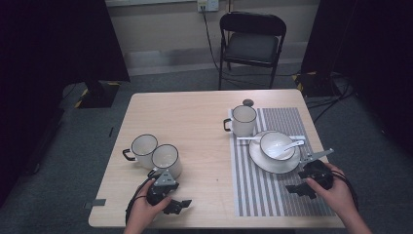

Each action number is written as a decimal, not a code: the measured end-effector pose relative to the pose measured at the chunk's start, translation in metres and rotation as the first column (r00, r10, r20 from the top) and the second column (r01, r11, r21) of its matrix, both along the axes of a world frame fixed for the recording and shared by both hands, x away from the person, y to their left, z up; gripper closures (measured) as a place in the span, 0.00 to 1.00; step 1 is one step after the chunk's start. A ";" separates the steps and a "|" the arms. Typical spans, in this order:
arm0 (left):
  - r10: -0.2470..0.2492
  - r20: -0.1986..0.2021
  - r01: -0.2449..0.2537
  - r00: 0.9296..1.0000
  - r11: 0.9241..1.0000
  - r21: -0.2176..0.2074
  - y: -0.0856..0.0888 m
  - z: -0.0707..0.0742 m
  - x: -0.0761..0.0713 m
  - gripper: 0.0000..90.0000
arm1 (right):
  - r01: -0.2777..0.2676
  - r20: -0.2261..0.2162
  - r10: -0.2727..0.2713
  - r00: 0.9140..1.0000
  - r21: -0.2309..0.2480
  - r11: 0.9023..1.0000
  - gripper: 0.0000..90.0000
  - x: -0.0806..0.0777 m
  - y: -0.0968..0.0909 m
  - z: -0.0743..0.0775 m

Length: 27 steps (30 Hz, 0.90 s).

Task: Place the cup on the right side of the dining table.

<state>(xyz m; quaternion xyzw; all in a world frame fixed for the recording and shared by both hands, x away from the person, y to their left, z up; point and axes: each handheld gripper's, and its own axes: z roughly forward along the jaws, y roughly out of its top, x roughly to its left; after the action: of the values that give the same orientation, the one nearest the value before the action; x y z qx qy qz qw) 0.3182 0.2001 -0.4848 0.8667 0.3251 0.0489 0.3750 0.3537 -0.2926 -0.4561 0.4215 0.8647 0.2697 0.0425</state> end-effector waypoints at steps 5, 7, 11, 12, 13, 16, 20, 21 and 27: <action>0.004 0.002 -0.004 1.000 1.000 0.002 0.003 -0.002 -0.001 0.20 | 0.004 -0.001 -0.004 1.000 -0.003 1.000 0.21 0.000 -0.001 -0.001; 0.002 0.003 -0.002 1.000 1.000 0.008 0.004 -0.002 -0.001 0.20 | 0.002 -0.002 -0.002 1.000 0.002 1.000 0.21 0.000 0.000 -0.002; 0.001 0.005 -0.001 1.000 1.000 0.010 0.007 -0.002 -0.002 0.20 | 0.003 -0.005 -0.003 1.000 0.003 1.000 0.21 0.000 0.001 -0.004; -0.003 0.003 0.003 1.000 1.000 0.006 0.008 -0.002 -0.002 0.20 | 0.006 -0.007 -0.006 1.000 0.004 1.000 0.21 0.000 0.001 -0.005; -0.003 0.007 0.003 1.000 1.000 0.009 0.009 -0.002 -0.002 0.20 | 0.009 -0.007 -0.009 1.000 0.002 1.000 0.21 0.000 0.001 -0.005; 0.007 0.007 -0.007 1.000 1.000 0.001 0.012 -0.002 -0.003 0.20 | 0.006 0.003 -0.006 1.000 0.001 1.000 0.21 0.000 0.000 -0.005; 0.005 0.007 -0.006 1.000 1.000 0.009 0.015 -0.003 -0.003 0.20 | 0.010 -0.002 -0.010 1.000 0.002 1.000 0.21 0.000 -0.002 -0.006; 0.006 0.008 -0.006 1.000 1.000 0.014 0.016 -0.003 -0.003 0.20 | 0.011 -0.003 -0.011 1.000 0.001 1.000 0.21 0.000 -0.002 -0.006; 0.008 0.006 -0.008 1.000 1.000 0.007 0.020 -0.004 -0.004 0.20 | 0.015 -0.011 -0.015 1.000 0.004 1.000 0.21 -0.001 -0.004 -0.011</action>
<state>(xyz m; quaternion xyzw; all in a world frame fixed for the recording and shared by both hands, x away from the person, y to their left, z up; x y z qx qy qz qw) 0.3139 0.2203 -0.4887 0.8667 0.3271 0.0544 0.3727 0.3528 -0.2964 -0.4672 0.4295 0.8613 0.2687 0.0392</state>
